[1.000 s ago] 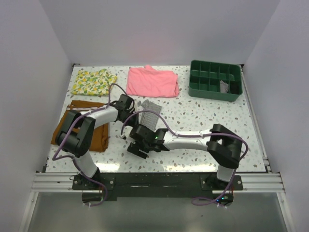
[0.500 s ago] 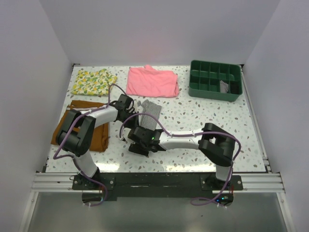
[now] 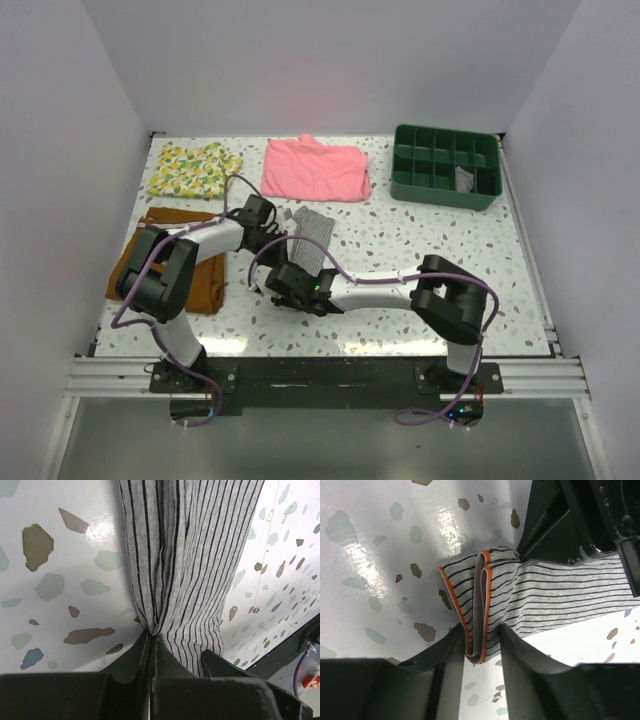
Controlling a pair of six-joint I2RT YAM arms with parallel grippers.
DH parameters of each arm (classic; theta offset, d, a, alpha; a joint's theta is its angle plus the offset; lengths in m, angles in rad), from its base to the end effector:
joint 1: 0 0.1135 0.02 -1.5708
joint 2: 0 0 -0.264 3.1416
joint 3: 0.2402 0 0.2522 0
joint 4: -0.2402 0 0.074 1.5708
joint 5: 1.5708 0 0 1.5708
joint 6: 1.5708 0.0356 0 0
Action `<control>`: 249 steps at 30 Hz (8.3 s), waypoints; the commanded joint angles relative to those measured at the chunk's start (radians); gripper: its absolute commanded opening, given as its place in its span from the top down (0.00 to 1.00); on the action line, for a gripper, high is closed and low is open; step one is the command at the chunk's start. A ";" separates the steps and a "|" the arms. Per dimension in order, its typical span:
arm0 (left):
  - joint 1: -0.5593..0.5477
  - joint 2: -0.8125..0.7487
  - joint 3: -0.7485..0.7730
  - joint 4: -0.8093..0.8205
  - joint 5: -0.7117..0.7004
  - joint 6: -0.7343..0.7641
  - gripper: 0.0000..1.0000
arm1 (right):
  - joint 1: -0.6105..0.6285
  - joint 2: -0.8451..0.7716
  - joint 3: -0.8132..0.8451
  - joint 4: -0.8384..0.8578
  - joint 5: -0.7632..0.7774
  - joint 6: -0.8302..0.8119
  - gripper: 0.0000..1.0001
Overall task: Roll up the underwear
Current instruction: Roll the underwear to the center of the board.
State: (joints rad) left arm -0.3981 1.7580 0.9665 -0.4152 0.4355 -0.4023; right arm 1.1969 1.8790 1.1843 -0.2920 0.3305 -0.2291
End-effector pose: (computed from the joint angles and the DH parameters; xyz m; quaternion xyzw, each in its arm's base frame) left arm 0.2908 -0.1386 0.1415 0.0371 0.9603 -0.2645 0.0800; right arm 0.1518 0.3552 0.1645 -0.5820 0.7455 -0.0073 0.3247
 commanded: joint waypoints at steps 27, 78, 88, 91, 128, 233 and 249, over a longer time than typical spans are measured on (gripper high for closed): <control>0.132 -0.190 -0.061 0.030 -0.233 -0.075 0.24 | -0.097 0.002 0.001 0.024 -0.298 0.154 0.93; 0.186 -0.517 -0.465 0.493 -0.004 -0.219 0.20 | -0.591 0.319 0.350 -0.144 -1.130 0.422 0.92; 0.162 -0.410 -0.520 0.740 0.025 -0.245 0.23 | -0.591 0.348 0.386 -0.157 -1.102 0.415 0.91; 0.160 -0.385 -0.520 0.774 0.026 -0.237 0.23 | -0.591 0.354 0.402 -0.160 -1.107 0.413 0.90; 0.157 -0.065 -0.477 0.977 0.095 -0.219 0.87 | -0.589 0.240 0.334 -0.093 -1.122 0.430 0.67; 0.146 -0.568 -0.255 0.018 -0.293 -0.225 0.00 | -0.091 -0.030 -0.167 0.126 -0.506 0.329 0.96; 0.148 -0.568 -0.313 0.159 -0.146 -0.196 0.00 | -0.410 -0.069 -0.250 0.378 -1.102 0.603 0.95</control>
State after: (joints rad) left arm -0.2516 1.1824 0.6609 -0.3218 0.2420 -0.6319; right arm 0.8265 1.7889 0.9543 0.0143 -0.5632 0.2558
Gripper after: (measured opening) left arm 0.996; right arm 0.145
